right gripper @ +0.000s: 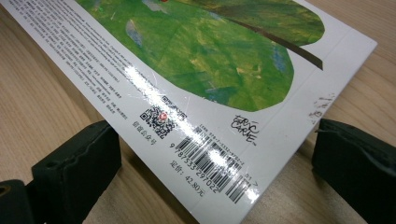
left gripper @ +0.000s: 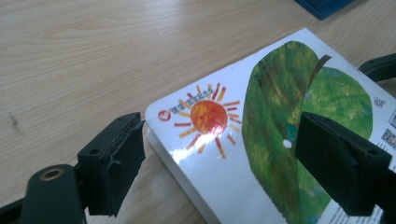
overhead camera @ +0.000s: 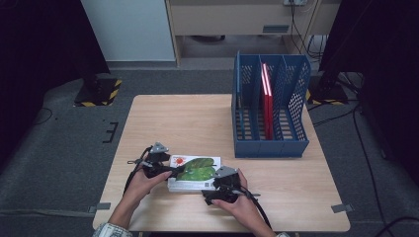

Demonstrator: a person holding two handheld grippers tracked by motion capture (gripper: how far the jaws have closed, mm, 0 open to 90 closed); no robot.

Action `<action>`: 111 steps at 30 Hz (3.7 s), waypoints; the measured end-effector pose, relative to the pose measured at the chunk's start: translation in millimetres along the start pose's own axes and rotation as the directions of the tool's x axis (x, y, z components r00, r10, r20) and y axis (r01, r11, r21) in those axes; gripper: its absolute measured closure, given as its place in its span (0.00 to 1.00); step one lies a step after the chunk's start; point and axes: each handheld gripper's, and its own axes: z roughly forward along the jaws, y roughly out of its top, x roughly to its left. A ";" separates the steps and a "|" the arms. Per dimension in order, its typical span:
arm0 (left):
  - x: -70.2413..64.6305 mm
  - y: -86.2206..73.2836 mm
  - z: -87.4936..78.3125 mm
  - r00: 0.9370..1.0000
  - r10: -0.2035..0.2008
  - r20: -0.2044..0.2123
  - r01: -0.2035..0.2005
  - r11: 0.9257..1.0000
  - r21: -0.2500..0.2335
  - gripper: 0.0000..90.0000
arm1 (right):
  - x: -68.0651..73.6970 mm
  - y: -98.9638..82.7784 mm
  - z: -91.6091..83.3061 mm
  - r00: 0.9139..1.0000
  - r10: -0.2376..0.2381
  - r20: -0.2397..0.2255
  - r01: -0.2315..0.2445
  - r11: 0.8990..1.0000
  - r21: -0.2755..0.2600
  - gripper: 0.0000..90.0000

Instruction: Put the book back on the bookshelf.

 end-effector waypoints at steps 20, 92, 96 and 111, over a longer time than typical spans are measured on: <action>-9.8 -18.8 -2.0 0.996 0.011 0.089 -0.015 0.999 0.047 0.14 | 0.1 0.1 0.2 1.000 0.000 0.000 0.000 1.000 0.002 0.02; -4.4 -21.4 -3.7 0.982 0.068 0.176 -0.075 0.997 0.032 0.44 | -22.5 0.0 -3.6 0.994 -0.051 -0.094 0.052 0.999 0.008 0.02; -2.7 -20.6 -6.4 0.980 0.069 0.184 -0.074 0.997 0.019 0.50 | -23.1 1.0 -2.1 0.994 -0.052 -0.097 0.053 0.999 0.010 0.01; -2.7 -23.4 -1.4 0.971 0.066 0.230 -0.072 0.997 0.022 0.35 | -24.6 1.2 -1.4 0.994 -0.042 -0.103 0.042 0.999 -0.001 0.00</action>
